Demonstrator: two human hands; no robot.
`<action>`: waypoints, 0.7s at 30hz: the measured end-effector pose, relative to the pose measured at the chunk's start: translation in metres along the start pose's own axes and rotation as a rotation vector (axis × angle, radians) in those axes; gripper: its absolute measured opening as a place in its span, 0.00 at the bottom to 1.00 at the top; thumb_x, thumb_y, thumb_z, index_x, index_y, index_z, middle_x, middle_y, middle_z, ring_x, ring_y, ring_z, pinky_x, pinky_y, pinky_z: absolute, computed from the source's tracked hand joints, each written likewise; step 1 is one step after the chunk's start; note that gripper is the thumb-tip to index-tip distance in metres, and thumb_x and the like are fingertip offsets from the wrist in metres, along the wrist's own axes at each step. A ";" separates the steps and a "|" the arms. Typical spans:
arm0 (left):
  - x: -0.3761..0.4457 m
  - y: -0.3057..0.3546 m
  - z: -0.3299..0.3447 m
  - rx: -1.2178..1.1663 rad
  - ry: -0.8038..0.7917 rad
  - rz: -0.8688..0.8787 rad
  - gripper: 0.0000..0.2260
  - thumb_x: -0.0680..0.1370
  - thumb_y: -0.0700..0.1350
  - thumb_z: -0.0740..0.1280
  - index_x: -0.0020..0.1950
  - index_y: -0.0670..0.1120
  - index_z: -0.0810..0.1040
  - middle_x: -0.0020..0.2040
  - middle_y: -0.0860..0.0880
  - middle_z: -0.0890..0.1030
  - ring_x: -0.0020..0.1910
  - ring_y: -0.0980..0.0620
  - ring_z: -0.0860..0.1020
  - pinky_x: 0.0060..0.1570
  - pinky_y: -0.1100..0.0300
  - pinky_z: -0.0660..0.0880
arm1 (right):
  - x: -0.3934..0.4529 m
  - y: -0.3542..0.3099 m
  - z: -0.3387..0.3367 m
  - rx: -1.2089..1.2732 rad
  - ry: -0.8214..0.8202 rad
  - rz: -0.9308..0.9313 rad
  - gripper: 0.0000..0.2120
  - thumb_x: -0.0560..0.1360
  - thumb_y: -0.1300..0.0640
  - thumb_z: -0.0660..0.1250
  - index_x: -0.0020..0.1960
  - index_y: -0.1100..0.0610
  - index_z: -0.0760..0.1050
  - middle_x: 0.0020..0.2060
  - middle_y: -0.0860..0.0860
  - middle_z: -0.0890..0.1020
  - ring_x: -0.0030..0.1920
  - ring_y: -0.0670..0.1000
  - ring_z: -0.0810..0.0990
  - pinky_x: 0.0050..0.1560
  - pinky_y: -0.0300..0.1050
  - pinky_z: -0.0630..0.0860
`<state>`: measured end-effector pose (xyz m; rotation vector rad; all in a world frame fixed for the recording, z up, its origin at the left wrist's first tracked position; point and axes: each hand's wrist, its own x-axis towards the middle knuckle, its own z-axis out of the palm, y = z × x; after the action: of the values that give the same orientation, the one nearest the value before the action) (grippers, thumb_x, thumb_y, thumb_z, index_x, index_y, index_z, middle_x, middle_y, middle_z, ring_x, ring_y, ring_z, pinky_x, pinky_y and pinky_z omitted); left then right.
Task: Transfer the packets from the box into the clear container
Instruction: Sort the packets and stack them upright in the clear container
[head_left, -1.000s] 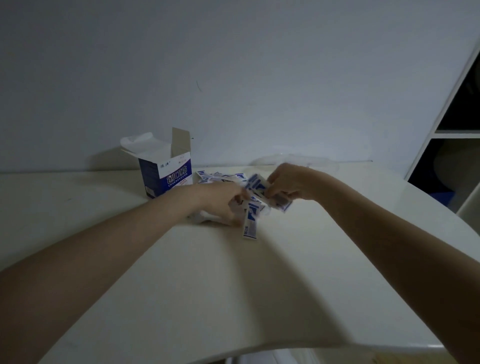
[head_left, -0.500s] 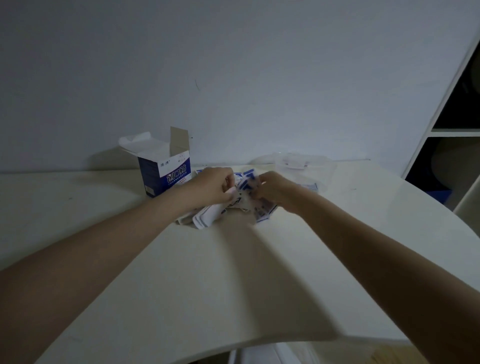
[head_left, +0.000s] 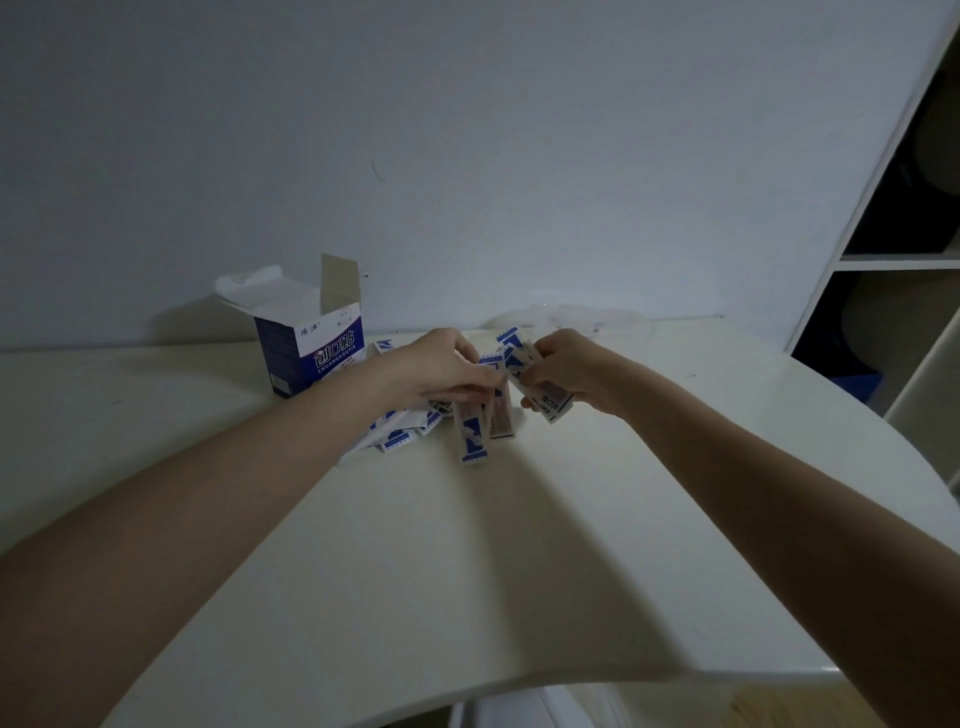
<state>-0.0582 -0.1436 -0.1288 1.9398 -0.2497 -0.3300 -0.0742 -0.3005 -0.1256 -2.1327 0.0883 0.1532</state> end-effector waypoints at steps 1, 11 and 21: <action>0.001 0.000 0.002 0.038 0.012 0.003 0.11 0.73 0.38 0.71 0.52 0.42 0.71 0.41 0.47 0.79 0.24 0.62 0.79 0.25 0.71 0.75 | 0.001 0.002 -0.003 -0.006 0.009 0.007 0.12 0.76 0.69 0.62 0.59 0.67 0.73 0.47 0.61 0.79 0.45 0.59 0.81 0.46 0.50 0.79; 0.018 -0.003 0.010 0.218 0.168 0.013 0.09 0.73 0.37 0.71 0.52 0.42 0.77 0.38 0.48 0.78 0.30 0.53 0.75 0.31 0.66 0.75 | 0.001 0.013 -0.017 0.255 -0.177 0.079 0.07 0.78 0.66 0.60 0.54 0.63 0.74 0.43 0.53 0.79 0.42 0.50 0.79 0.40 0.42 0.78; 0.017 -0.004 0.010 -0.024 0.143 0.021 0.08 0.77 0.41 0.66 0.39 0.41 0.77 0.35 0.46 0.80 0.29 0.54 0.80 0.34 0.64 0.80 | 0.009 0.004 0.008 -0.060 -0.062 -0.106 0.09 0.77 0.65 0.61 0.57 0.63 0.74 0.53 0.59 0.79 0.55 0.58 0.77 0.49 0.48 0.74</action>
<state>-0.0454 -0.1561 -0.1376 1.9264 -0.1711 -0.1788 -0.0659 -0.2963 -0.1342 -2.1851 -0.0664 0.1608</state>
